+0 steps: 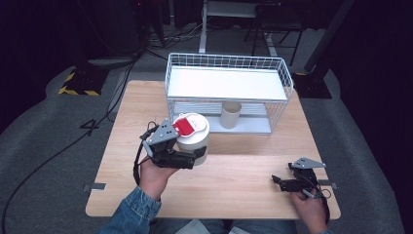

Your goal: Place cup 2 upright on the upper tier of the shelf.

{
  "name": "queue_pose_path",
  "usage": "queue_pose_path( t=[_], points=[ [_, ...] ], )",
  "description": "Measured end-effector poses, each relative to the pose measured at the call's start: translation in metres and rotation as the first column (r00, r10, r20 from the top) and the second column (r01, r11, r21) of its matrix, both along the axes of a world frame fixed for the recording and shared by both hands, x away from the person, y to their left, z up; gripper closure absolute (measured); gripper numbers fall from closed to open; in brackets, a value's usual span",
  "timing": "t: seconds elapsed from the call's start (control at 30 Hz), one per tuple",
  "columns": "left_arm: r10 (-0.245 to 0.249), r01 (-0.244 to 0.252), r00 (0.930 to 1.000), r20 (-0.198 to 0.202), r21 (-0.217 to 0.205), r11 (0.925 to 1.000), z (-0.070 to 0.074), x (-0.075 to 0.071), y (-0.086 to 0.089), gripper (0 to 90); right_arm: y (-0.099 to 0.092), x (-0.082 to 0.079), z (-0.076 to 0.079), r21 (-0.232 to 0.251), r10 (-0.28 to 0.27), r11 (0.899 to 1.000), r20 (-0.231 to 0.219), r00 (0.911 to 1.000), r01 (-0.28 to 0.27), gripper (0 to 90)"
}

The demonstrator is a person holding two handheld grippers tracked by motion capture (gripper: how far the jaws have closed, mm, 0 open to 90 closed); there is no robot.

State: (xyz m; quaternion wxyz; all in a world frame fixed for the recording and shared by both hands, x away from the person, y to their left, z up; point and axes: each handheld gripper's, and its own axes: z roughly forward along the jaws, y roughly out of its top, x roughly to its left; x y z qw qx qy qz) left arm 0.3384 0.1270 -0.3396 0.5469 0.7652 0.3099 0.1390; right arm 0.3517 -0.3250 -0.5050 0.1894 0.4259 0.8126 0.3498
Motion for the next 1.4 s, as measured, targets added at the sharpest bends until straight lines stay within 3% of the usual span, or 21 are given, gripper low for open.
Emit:
queue_pose_path(
  t=[0.27,0.53,0.97,1.4],
  points=[
    [0.015,-0.015,0.9996,0.025,0.004,0.9999,0.02,0.016,-0.006,9.5,0.0,0.0,0.0,-0.001,-0.002,1.0,0.0,1.0,0.002,11.4],
    [0.064,-0.064,0.9962,0.059,-0.004,0.998,0.034,0.039,-0.018,9.5,0.0,0.0,0.0,-0.001,-0.002,1.0,0.0,1.0,0.002,11.4],
    [0.085,-0.085,0.9921,0.093,-0.003,0.9964,0.059,0.065,-0.035,9.5,0.0,0.0,0.0,-0.001,-0.002,1.0,0.0,1.0,0.002,11.4],
    [0.119,-0.119,0.9879,0.099,-0.006,0.9929,0.079,0.095,-0.049,9.5,0.0,0.0,0.0,0.0,-0.002,1.0,0.0,1.0,0.002,11.4]
  ],
)
